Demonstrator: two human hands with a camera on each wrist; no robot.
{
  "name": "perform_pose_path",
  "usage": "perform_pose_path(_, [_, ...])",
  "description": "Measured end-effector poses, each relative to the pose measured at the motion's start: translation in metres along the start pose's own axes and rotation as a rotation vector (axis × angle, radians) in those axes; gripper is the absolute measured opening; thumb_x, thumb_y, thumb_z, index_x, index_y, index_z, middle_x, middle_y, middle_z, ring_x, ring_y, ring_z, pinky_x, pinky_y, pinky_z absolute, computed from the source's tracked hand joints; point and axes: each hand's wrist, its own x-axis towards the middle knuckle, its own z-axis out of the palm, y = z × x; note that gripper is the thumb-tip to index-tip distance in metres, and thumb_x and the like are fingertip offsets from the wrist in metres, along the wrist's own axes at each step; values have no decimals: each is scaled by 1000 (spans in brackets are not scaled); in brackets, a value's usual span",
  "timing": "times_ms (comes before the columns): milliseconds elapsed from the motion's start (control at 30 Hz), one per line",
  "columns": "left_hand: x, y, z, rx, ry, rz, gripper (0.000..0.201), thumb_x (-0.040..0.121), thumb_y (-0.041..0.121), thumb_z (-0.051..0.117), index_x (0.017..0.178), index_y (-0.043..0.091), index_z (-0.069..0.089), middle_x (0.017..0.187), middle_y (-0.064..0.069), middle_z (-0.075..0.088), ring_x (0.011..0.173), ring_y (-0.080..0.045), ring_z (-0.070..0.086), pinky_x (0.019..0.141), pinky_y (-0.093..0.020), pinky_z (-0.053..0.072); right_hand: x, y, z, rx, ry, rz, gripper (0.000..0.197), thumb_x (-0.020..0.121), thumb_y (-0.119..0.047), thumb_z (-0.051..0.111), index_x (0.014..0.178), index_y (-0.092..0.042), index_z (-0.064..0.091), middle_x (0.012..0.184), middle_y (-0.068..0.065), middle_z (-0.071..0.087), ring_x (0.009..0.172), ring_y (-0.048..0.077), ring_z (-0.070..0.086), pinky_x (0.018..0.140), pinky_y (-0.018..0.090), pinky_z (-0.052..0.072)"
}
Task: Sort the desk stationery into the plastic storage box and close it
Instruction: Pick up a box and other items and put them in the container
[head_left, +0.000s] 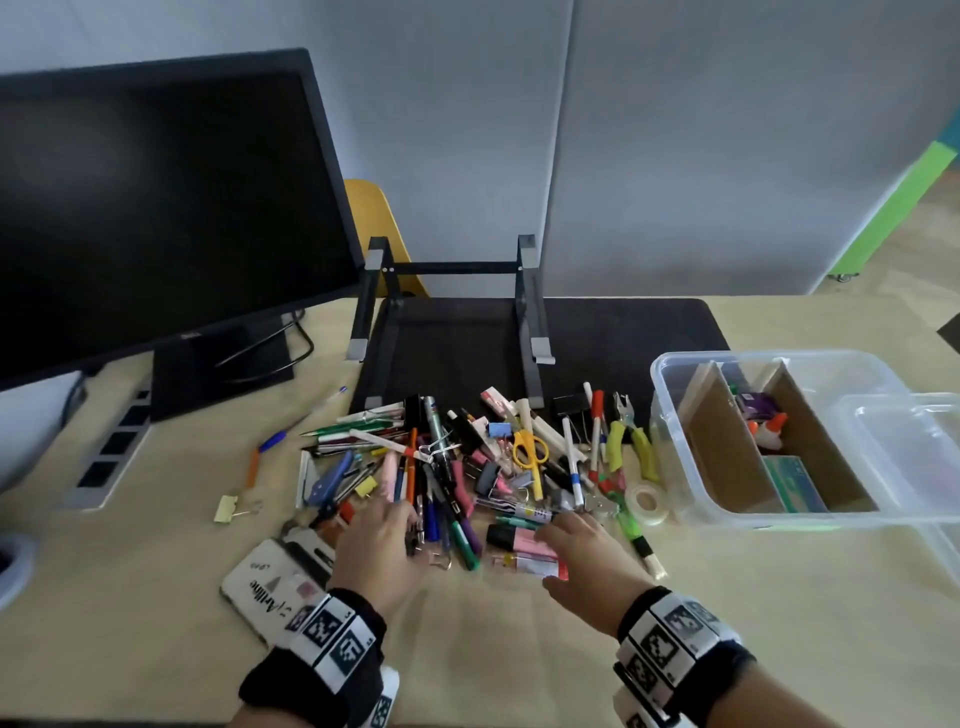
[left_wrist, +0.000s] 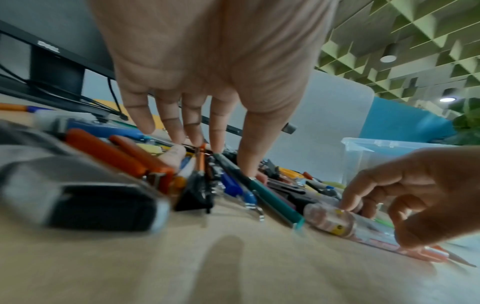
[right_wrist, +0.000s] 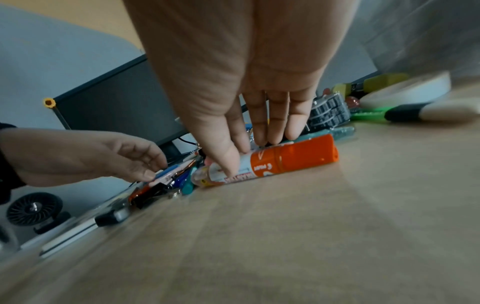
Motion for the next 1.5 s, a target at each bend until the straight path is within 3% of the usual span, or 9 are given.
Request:
perform_pose_path(100, [-8,-19,-4,-13,-14,-78,64,74,55,67,125,23,46,124,2,47,114,-18,46,94,-30,41,4,-4,3,-23,20,27,48,88,-32,54,134,-26,42,132,-5,44,126,17,38,105,29,37])
perform_pose_path(300, [-11,-54,-22,-103,48,-290,62,67,44,78,115,20,47,116,-3,52,110,-23,50,90,-35,46,10,-7,4,-94,5,14,54,88,-30,54,138,-23,37,135,-4,43,129,20,36,107,30,35])
perform_pose_path(433, [-13,-88,-37,-102,-133,-571,99,56,49,83,133,12,34,133,-13,39,126,-32,38,102,-42,40,14,-11,5,-175,-25,30,59,87,-26,54,141,-21,30,135,-2,40,128,21,35,104,31,38])
perform_pose_path(600, [-22,-111,-38,-66,-316,-653,120,53,50,85,144,10,19,137,-11,31,130,-31,37,106,-35,38,17,-16,17,-264,-37,64,62,84,-18,47,142,-15,25,133,2,40,124,24,37,104,31,40])
perform_pose_path(900, [-26,-113,-48,-143,-188,-692,104,50,52,88,131,13,35,127,-14,36,121,-32,41,98,-38,41,14,-23,24,-326,-17,82,66,87,-18,43,147,-13,15,133,4,37,116,24,40,90,34,48])
perform_pose_path(1000, [-23,-120,-55,-336,-103,-660,80,58,29,89,124,10,46,118,-14,51,99,-28,58,84,-34,49,13,-22,26,-335,-22,91,70,87,-22,43,149,-13,12,136,4,34,117,24,40,90,36,47])
perform_pose_path(1167, [-17,-133,-63,-523,-111,-597,37,74,7,76,107,7,59,93,-10,70,79,-25,68,73,-34,53,10,-19,32,-348,-26,81,73,65,-24,64,134,-6,48,108,7,60,84,25,59,53,33,55])
perform_pose_path(1300, [-16,-131,-77,-623,-137,-554,14,82,2,68,96,2,66,86,-16,71,76,-27,66,60,-28,45,11,-18,32,-361,-21,78,64,79,-18,58,139,-4,40,115,9,55,92,26,56,62,33,57])
perform_pose_path(1500, [-9,-117,-97,-627,-56,-492,7,83,6,68,88,2,65,84,-16,69,72,-27,63,60,-28,44,10,-18,23,-268,38,-3,60,94,-5,32,148,-7,8,136,9,36,114,26,43,97,32,39])
